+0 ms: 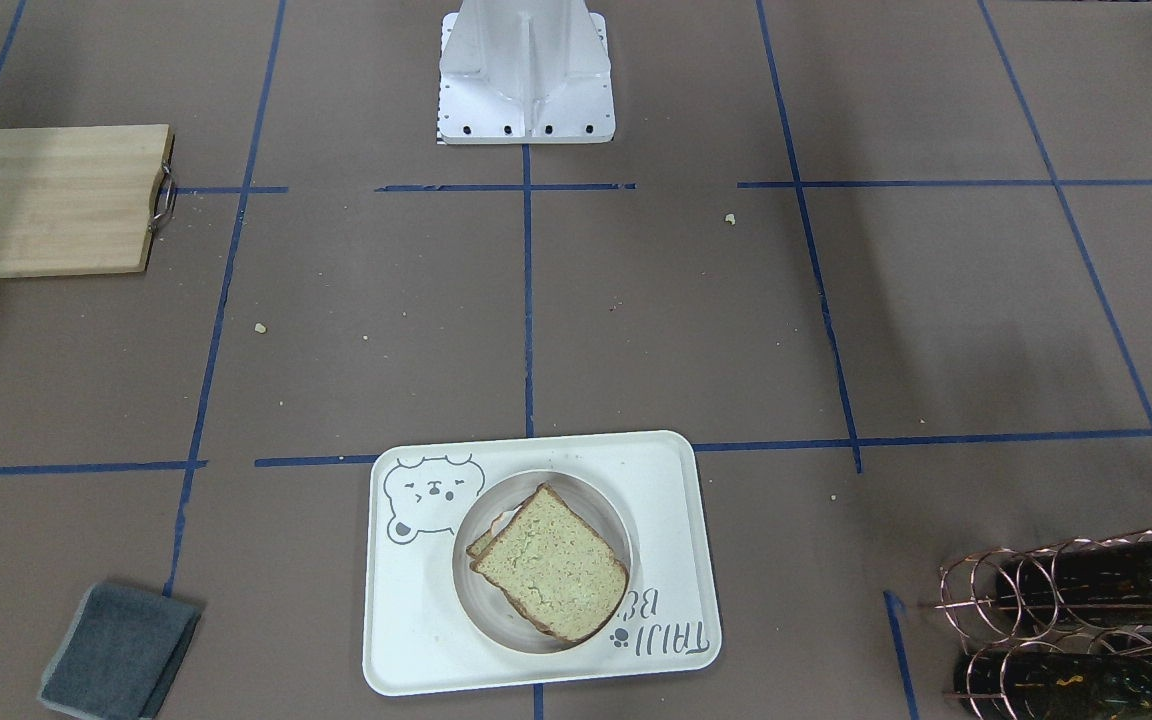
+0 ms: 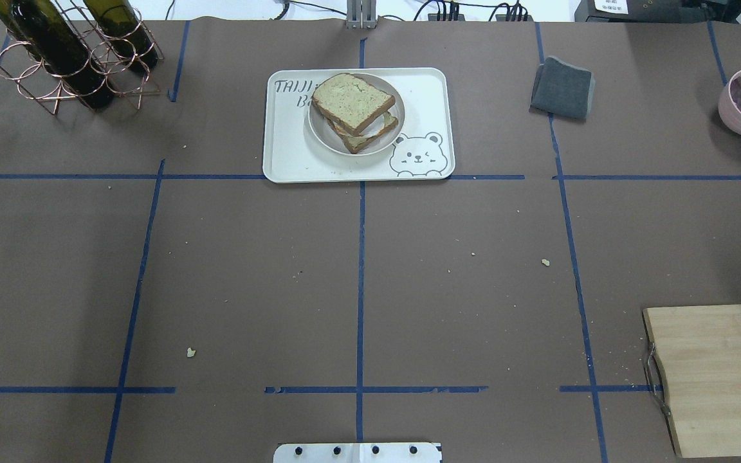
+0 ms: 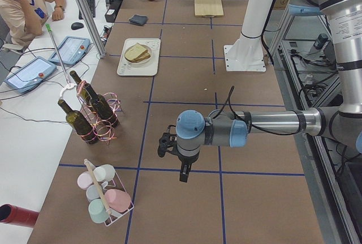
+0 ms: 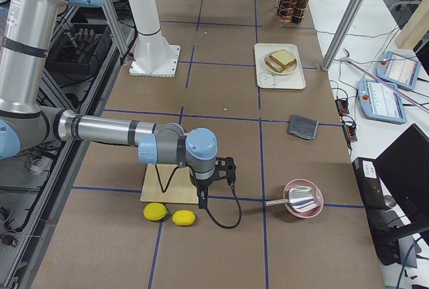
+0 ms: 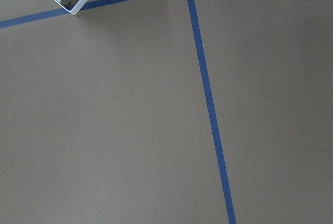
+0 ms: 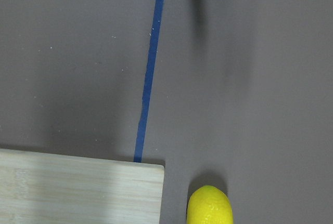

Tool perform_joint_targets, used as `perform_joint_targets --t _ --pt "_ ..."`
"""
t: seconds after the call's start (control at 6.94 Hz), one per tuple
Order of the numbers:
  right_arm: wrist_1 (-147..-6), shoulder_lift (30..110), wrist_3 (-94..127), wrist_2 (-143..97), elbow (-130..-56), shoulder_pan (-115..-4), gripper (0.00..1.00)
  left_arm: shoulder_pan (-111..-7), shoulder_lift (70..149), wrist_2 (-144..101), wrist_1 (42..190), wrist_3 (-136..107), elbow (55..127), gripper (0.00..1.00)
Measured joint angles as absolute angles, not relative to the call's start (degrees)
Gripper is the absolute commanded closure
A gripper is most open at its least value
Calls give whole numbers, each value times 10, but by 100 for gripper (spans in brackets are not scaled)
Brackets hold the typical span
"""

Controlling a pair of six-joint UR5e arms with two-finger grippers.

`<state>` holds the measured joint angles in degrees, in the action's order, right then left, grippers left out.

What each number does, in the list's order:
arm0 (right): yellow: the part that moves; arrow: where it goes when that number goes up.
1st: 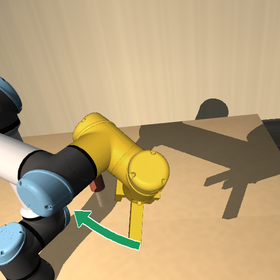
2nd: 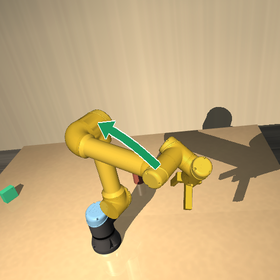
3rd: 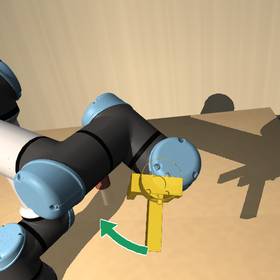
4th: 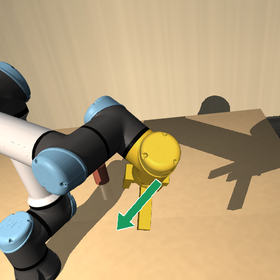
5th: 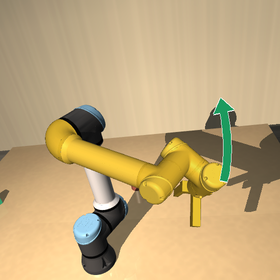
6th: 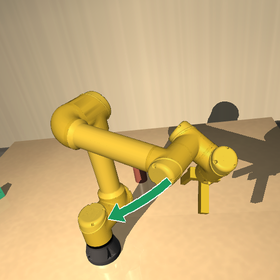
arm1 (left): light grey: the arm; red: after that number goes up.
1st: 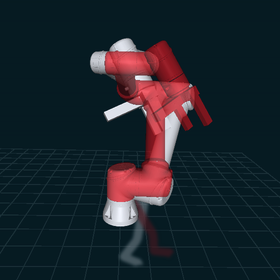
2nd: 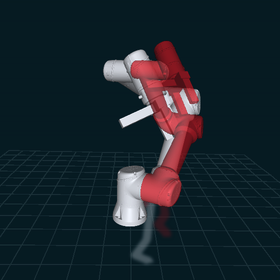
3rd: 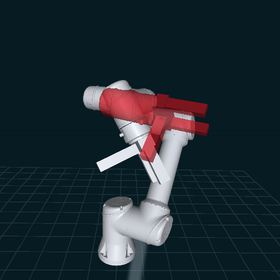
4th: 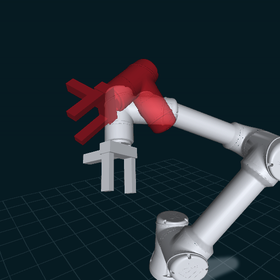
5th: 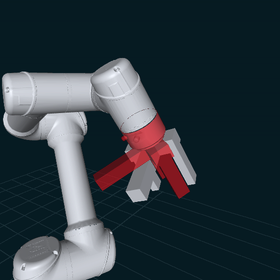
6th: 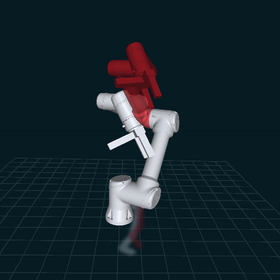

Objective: Make sandwich and place on tray

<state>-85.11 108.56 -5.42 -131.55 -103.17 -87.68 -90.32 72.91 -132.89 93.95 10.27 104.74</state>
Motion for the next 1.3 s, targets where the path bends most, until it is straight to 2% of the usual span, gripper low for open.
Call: perform_joint_targets --t 1.3 --pt "-847 1089 -55 -1325 -1022 -877 0 -904 732 -1329 940 101 1037 0"
